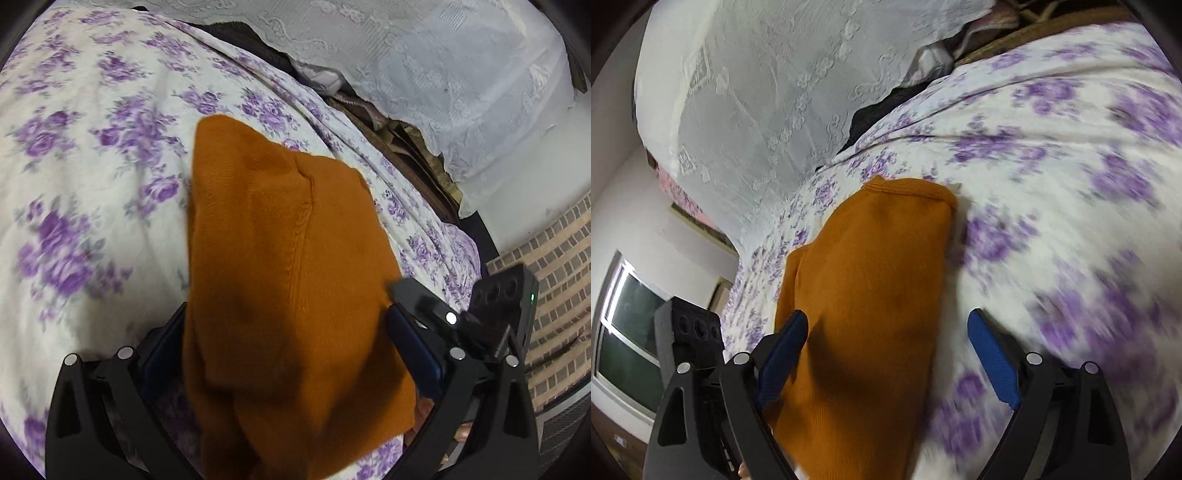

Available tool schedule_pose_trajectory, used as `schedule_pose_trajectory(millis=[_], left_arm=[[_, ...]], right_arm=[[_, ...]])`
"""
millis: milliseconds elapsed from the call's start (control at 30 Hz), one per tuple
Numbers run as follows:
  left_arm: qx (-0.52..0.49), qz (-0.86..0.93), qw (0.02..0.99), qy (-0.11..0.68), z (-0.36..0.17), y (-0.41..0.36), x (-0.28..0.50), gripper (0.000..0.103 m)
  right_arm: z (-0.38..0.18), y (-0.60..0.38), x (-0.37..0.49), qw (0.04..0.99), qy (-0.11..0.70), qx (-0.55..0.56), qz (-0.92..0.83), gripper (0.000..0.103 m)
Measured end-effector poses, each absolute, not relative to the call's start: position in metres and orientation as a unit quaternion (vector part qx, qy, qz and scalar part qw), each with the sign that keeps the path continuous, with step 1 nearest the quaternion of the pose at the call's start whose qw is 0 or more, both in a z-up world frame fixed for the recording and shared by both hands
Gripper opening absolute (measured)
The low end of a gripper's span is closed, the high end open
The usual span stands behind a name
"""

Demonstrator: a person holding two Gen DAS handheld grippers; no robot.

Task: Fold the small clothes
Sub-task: 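Grasp the end of the folded bundle with the right tool, then lift the bundle end with the right tool and fold it over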

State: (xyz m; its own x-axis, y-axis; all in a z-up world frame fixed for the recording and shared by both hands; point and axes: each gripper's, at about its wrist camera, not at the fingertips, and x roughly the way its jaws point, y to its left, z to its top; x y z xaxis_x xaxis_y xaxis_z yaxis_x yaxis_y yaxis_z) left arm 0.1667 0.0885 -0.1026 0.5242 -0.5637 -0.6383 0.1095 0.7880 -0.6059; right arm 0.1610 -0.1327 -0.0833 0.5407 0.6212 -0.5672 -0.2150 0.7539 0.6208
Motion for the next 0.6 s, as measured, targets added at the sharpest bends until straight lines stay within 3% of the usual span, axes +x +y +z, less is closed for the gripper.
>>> schedule_pose_trajectory(millis=[33, 67, 133, 200, 233, 400, 600], left_arm=[[-0.253, -0.203, 0.836, 0.442, -0.102, 0.087, 0.167, 0.098], [-0.249, -0.202, 0.838, 0.440, -0.102, 0.086, 0.168, 0.098], [-0.242, -0.202, 0.844, 0.435, -0.101, 0.083, 0.166, 0.097], [-0.237, -0.217, 0.845, 0.429, -0.099, 0.078, 0.164, 0.080], [-0.232, -0.212, 0.849, 0.426, -0.098, 0.076, 0.162, 0.078], [-0.236, -0.207, 0.859, 0.405, -0.092, 0.081, 0.155, 0.054], [-0.230, -0.217, 0.867, 0.384, -0.078, 0.080, 0.132, 0.050]], right_arm=[[-0.084, -0.127, 0.165, 0.843, 0.412, 0.240, 0.250, 0.083], [-0.085, -0.121, 0.169, 0.844, 0.413, 0.232, 0.252, 0.072], [-0.087, -0.116, 0.171, 0.842, 0.415, 0.231, 0.258, 0.067], [-0.086, -0.118, 0.167, 0.844, 0.406, 0.235, 0.260, 0.060], [-0.085, -0.120, 0.165, 0.844, 0.402, 0.240, 0.260, 0.057], [-0.080, -0.124, 0.156, 0.847, 0.390, 0.247, 0.263, 0.051], [-0.066, -0.131, 0.138, 0.837, 0.378, 0.271, 0.287, 0.050]])
